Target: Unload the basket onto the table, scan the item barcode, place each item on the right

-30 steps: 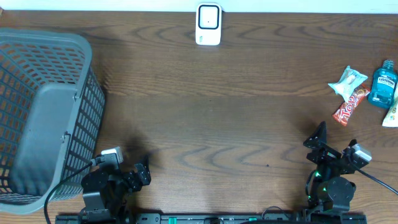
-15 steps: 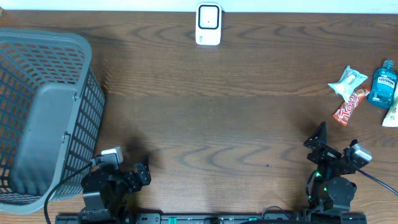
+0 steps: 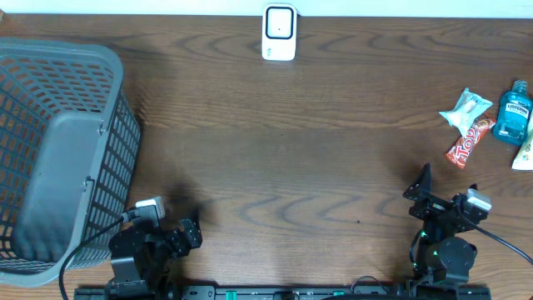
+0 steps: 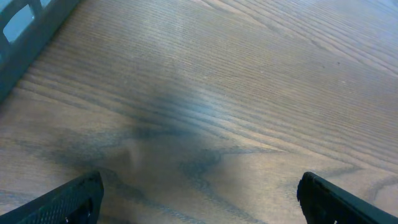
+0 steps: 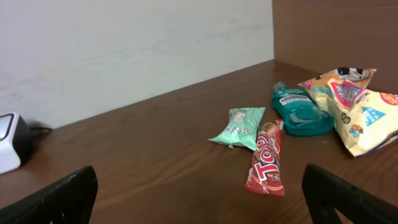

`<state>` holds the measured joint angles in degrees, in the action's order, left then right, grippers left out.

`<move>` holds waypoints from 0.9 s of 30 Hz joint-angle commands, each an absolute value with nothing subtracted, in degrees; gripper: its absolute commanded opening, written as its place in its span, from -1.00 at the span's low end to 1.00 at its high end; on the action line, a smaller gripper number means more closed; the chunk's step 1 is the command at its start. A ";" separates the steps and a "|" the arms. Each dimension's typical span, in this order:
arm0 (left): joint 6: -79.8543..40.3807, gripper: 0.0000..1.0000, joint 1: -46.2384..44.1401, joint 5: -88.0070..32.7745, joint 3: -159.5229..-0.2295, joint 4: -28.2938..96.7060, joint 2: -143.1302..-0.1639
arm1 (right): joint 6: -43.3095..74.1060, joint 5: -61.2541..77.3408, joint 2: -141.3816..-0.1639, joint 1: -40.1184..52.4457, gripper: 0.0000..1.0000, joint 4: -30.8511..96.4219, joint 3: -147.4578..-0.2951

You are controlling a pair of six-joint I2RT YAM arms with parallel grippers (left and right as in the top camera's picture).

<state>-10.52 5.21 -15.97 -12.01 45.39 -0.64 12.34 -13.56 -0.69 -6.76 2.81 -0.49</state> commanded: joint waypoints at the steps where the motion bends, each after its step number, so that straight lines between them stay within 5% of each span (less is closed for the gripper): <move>1: -10.61 0.96 5.45 -15.99 -11.57 49.23 -0.60 | 10.44 -12.49 -0.30 -7.16 0.98 3.01 -0.30; 27: -10.48 0.96 5.28 -15.33 -11.57 49.23 -0.54 | 10.44 -12.51 -0.32 -7.14 0.99 3.03 -0.32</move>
<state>-10.52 5.21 -15.92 -12.01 45.39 -0.64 11.27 -12.82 -0.69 -6.76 2.81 -0.49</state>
